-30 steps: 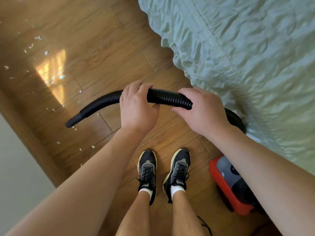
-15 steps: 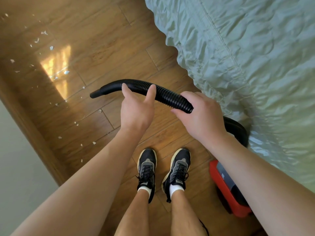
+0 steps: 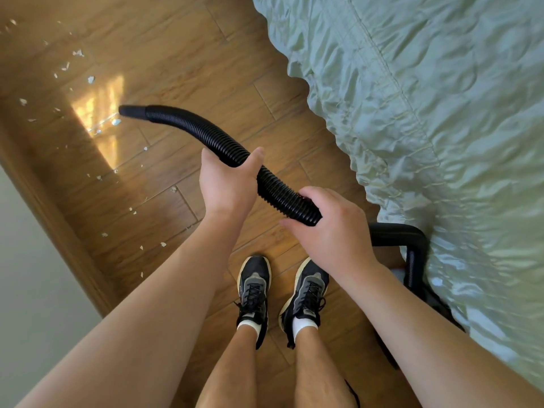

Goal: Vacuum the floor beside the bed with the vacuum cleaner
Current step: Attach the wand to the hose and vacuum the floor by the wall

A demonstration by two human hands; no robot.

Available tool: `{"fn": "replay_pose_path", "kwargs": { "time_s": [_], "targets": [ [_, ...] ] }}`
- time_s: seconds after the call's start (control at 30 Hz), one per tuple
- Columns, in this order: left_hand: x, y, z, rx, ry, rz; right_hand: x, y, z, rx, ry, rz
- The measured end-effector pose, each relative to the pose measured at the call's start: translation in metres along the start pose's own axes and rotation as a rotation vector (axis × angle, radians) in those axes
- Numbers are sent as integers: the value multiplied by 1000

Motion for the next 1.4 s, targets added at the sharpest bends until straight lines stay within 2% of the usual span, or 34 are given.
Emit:
{"fn": "replay_pose_path", "kwargs": {
  "time_s": [0.17,0.47,0.67,0.87,1.17,1.4],
  "targets": [
    [4,-5,-1,-26,70,-19,-6,3,4,-109,47,-23],
    [1,-14,-8,-101,86,-56,-38,5,25,-312,117,-30],
    [-7,-21,-8,-134,89,-122,-49,17,28,-412,247,154],
    [-11,-31,2,-131,42,-169,-46,24,20,-403,244,234],
    [-16,-56,40,-57,-83,-249,-36,30,-6,-458,209,180],
    [-19,-67,38,-42,-54,-197,-44,39,-8,-510,248,151]
  ]
}}
Point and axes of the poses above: each hand's wrist, its own z-axis towards the middle knuckle, its own y-axis out of the palm, x = y × z, the point moved 3 cm from there along z, towards the middle knuckle, and after that the axes turned 6 degrees about y, right-handed, at the moved point
